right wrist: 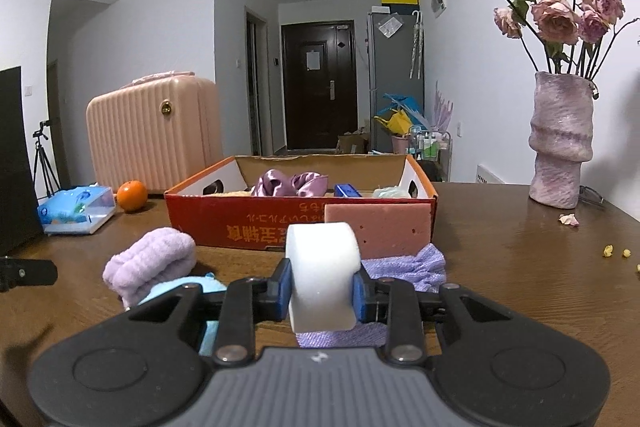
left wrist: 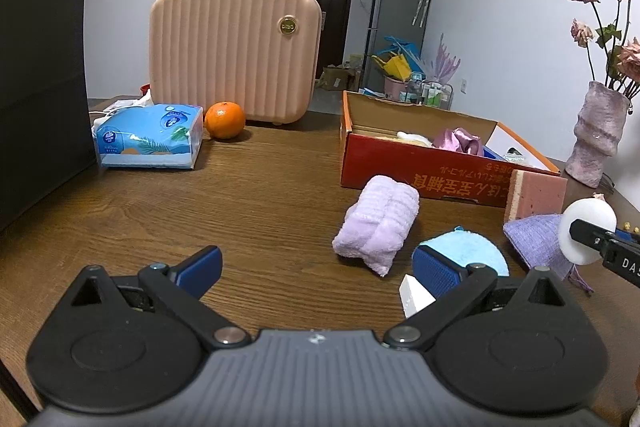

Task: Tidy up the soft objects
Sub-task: 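Close the right tool on the white foam cylinder and lift it, then grasp the light-blue fluffy plush with the left tool while the right tool holds the foam cylinder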

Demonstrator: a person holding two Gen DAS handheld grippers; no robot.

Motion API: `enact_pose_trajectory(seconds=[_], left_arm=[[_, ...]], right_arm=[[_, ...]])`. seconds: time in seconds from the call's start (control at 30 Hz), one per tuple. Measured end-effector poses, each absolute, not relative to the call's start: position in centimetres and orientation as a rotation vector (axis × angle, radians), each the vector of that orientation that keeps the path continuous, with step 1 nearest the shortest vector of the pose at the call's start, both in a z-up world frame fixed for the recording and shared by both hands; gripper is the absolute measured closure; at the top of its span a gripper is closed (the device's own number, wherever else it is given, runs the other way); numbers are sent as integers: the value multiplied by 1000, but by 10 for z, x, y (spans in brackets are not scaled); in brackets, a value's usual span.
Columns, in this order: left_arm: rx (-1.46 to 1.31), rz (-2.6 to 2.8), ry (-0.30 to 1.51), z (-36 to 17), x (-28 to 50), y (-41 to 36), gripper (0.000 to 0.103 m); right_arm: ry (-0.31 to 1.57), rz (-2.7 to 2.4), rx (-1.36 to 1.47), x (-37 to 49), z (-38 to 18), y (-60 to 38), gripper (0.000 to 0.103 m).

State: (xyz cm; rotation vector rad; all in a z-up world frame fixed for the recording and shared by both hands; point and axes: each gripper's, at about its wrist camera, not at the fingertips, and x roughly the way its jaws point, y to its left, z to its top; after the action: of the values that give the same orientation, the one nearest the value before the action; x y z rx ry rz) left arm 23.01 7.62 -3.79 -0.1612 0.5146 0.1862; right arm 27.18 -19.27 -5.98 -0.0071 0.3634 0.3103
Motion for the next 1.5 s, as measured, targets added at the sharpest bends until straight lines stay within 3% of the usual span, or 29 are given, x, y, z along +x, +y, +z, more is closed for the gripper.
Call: enact_pose_trajectory(seconds=[0.63,1.5], left_arm=[[-105,106,518,-27,254,32,0],[63,5,663,-70,328,-43,0]], right_arm=[[325,308,4,270,-55,-206,74],[325,242,9,284,-58,-242,74]])
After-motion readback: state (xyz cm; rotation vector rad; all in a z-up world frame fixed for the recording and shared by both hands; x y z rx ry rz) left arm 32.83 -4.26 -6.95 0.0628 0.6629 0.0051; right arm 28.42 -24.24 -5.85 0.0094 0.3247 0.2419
